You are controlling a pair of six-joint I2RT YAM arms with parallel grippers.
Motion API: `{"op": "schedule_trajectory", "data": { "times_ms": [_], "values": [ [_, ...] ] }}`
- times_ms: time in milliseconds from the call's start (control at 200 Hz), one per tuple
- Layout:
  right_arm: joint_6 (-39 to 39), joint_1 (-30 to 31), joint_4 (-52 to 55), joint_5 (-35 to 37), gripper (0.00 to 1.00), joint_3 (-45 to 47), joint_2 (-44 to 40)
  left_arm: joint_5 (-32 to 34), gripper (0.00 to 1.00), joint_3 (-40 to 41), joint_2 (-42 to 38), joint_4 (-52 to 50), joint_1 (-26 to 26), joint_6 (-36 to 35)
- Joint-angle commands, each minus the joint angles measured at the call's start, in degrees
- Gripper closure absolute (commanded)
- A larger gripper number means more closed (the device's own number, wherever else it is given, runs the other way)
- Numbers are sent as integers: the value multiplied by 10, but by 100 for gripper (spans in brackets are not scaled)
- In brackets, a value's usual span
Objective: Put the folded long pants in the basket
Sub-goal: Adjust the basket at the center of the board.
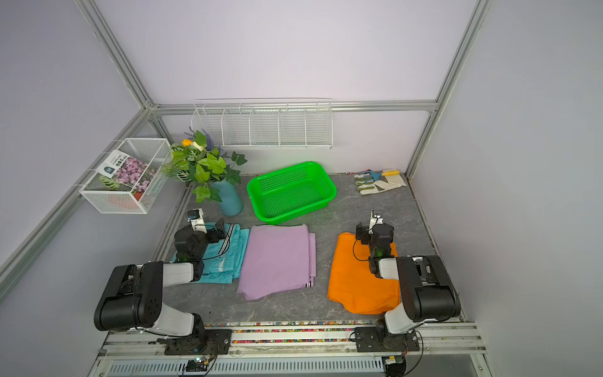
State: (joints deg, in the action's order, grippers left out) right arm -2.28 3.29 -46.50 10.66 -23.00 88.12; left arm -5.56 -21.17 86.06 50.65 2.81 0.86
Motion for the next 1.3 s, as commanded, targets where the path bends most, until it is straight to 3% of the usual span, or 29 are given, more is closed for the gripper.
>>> {"op": "schedule_trajectory", "data": {
  "times_ms": [0, 890, 965, 1030, 1110, 1295],
  "values": [
    [-1, 1, 6, -2, 1, -5, -7, 4, 0, -4, 3, -4, -2, 5],
    [1, 0, 3, -3, 2, -3, -10, -1, 0, -2, -2, 0, -2, -5],
    [0, 0, 16, -2, 2, -7, -21, 7, 0, -32, -30, -81, -5, -6],
    [14, 0, 46, -23, 2, -12, -44, 34, 0, -77, -67, -191, -5, 16],
    [9, 3, 128, -17, 4, -37, -87, 56, 0, -93, -103, -250, -5, 44],
    [-112, 3, 432, -30, 9, -189, -138, 136, 0, -120, -167, -414, -11, 151]
  ]
}}
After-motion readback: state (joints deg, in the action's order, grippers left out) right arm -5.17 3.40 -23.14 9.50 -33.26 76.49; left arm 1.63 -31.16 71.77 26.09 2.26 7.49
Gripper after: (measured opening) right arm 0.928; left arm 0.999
